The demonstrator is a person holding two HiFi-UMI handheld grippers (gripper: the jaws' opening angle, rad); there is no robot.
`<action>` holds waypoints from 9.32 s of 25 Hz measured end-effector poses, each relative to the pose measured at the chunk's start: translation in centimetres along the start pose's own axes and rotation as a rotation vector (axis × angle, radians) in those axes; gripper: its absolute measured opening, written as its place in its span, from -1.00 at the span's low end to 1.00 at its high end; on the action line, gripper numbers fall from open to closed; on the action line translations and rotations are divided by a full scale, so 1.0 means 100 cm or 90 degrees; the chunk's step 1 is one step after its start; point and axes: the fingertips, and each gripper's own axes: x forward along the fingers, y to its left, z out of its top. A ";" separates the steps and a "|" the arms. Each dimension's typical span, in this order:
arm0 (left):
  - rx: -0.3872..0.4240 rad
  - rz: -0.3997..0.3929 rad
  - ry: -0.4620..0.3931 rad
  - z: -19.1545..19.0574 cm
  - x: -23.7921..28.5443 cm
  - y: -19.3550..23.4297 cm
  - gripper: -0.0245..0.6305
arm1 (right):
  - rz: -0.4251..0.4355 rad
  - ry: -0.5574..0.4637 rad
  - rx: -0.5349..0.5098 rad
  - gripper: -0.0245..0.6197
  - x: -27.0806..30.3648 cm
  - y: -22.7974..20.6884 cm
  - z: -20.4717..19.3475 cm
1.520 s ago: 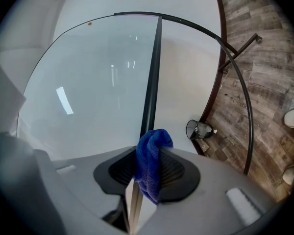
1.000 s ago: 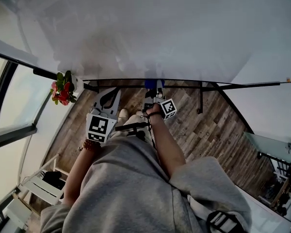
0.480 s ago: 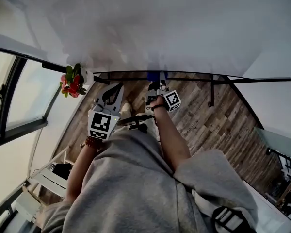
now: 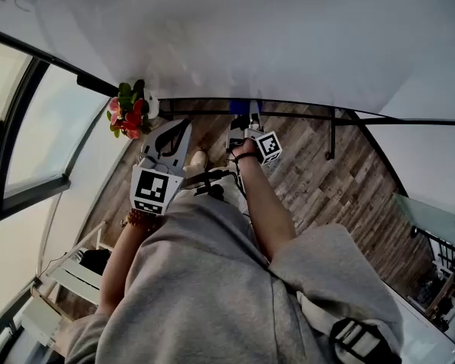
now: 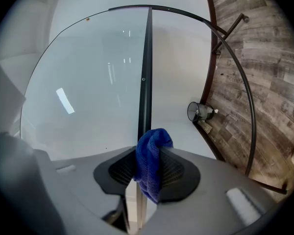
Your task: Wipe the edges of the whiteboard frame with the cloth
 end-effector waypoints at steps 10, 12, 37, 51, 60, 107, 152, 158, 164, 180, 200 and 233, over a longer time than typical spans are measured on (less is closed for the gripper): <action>0.010 -0.034 -0.013 -0.005 -0.012 0.001 -0.89 | -0.004 0.013 -0.004 -0.57 0.002 -0.001 -0.035; 0.012 -0.039 -0.015 -0.005 -0.014 0.000 -0.89 | -0.005 0.014 -0.003 -0.57 0.002 -0.002 -0.040; 0.010 0.002 -0.041 0.001 -0.044 0.015 -0.89 | -0.006 0.073 0.009 -0.57 0.008 0.000 -0.103; 0.017 0.002 -0.035 -0.003 -0.050 0.015 -0.89 | 0.001 0.120 0.044 -0.57 0.011 0.001 -0.149; 0.020 0.000 -0.028 -0.008 -0.052 0.018 -0.89 | 0.003 0.151 0.062 -0.57 0.013 0.002 -0.171; 0.032 0.017 0.004 -0.031 -0.069 0.037 -0.89 | 0.039 0.393 0.047 -0.57 0.020 0.010 -0.296; 0.074 -0.387 -0.024 0.069 0.121 -0.250 -0.89 | -0.251 0.543 -0.711 -0.52 -0.146 0.063 0.123; 0.089 -0.417 -0.022 0.087 0.145 -0.284 -0.89 | -0.301 0.451 -0.784 -0.51 -0.153 0.101 0.186; 0.109 -0.439 -0.027 0.105 0.170 -0.308 -0.89 | -0.297 0.352 -0.905 -0.50 -0.150 0.169 0.226; 0.152 -0.386 -0.201 0.229 0.162 -0.326 -0.89 | -0.139 -0.076 -1.105 -0.49 -0.159 0.410 0.240; 0.113 -0.252 -0.312 0.268 0.126 -0.307 -0.89 | -0.133 -0.266 -1.128 -0.49 -0.185 0.451 0.224; 0.109 -0.323 -0.271 0.212 0.120 -0.349 -0.89 | -0.199 -0.268 -1.097 -0.50 -0.230 0.403 0.240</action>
